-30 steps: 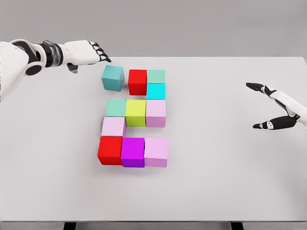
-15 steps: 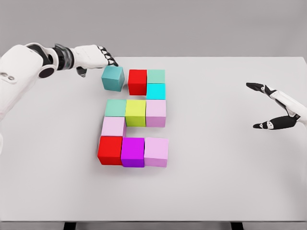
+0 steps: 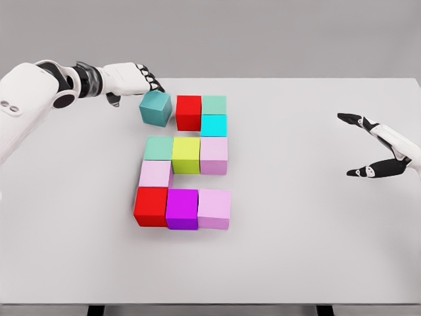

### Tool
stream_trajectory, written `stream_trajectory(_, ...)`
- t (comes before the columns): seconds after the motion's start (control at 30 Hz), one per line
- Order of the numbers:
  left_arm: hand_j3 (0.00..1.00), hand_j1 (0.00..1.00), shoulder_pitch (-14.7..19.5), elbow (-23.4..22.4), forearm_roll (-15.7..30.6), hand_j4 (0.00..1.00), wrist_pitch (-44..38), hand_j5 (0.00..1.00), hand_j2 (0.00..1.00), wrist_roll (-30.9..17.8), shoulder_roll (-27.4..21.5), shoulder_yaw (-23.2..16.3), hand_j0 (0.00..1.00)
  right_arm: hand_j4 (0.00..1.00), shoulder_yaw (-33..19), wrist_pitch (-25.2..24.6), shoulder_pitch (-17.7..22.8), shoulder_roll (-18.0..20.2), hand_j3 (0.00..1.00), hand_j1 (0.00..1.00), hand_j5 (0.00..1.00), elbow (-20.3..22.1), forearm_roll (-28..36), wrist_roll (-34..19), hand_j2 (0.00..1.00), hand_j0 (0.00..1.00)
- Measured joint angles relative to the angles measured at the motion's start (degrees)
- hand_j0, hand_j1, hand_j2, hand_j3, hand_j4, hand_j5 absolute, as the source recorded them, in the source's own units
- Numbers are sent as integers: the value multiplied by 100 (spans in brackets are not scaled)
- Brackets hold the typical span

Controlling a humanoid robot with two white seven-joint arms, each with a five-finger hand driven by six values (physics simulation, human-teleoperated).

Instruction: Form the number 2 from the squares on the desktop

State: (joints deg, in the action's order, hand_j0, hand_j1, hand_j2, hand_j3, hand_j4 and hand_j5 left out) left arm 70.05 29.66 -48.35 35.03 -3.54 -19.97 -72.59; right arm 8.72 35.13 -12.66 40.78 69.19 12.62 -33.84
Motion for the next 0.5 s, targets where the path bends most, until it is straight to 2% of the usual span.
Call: stream_trajectory(0.5, 100, 100, 26, 18, 29, 100, 0, 100, 100, 0, -244, 92, 100, 100, -13, 0, 0, -7, 100, 100, 100, 4, 0, -1, 100, 100)
